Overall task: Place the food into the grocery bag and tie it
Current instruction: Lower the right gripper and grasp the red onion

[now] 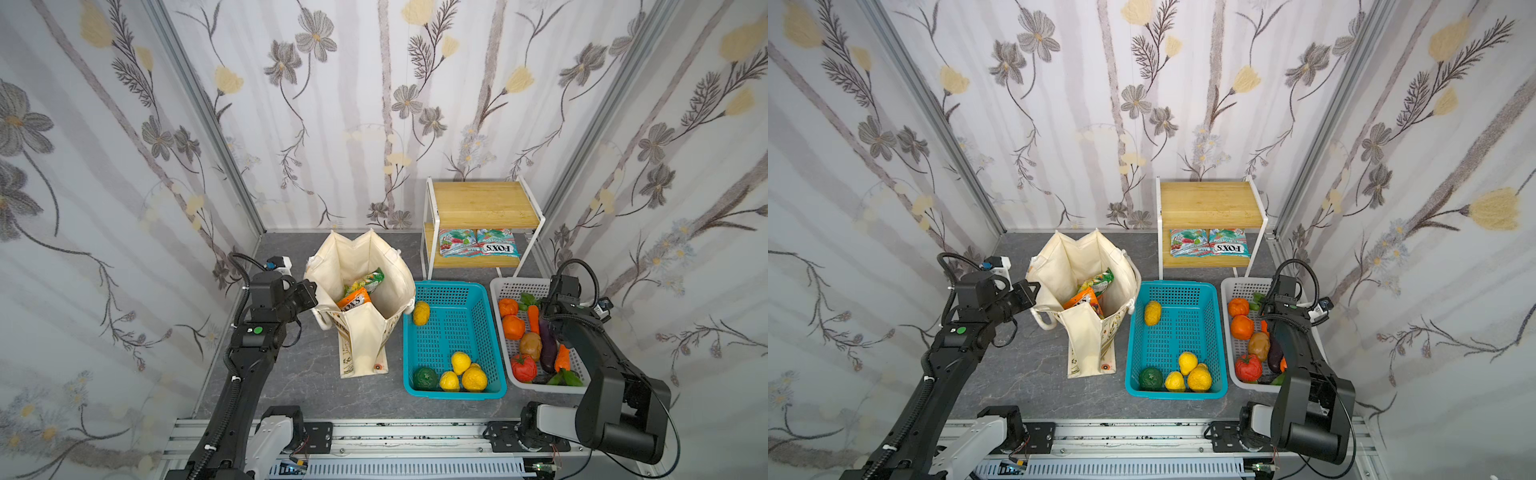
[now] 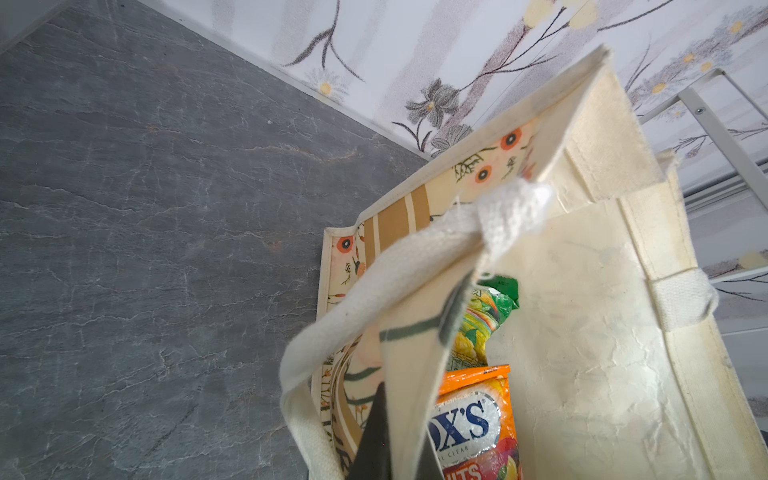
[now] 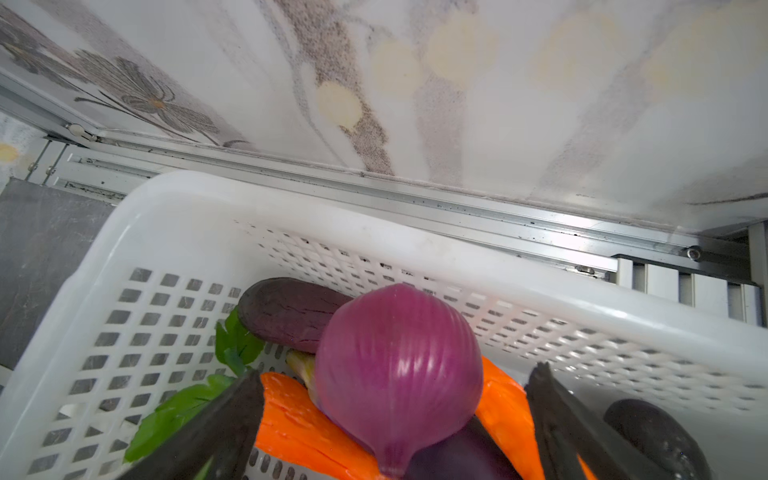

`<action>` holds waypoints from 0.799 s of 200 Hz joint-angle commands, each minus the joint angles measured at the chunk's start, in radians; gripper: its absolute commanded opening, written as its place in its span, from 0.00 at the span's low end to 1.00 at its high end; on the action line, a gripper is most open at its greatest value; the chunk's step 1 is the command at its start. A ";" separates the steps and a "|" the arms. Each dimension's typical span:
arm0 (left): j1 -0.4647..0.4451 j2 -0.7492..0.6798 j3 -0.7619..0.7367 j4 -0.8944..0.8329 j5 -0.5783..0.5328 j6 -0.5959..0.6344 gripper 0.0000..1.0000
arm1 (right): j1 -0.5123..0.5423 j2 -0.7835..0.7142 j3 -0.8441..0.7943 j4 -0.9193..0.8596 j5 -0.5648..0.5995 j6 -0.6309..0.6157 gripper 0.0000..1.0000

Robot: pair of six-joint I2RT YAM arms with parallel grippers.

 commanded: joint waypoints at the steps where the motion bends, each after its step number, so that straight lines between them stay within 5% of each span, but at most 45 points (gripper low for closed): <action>1: 0.000 -0.006 -0.007 0.005 -0.005 0.006 0.00 | 0.000 0.039 -0.006 0.066 0.007 0.025 0.97; 160: 0.000 -0.002 0.000 0.004 -0.001 0.008 0.00 | -0.023 0.145 0.008 0.113 -0.034 0.065 0.97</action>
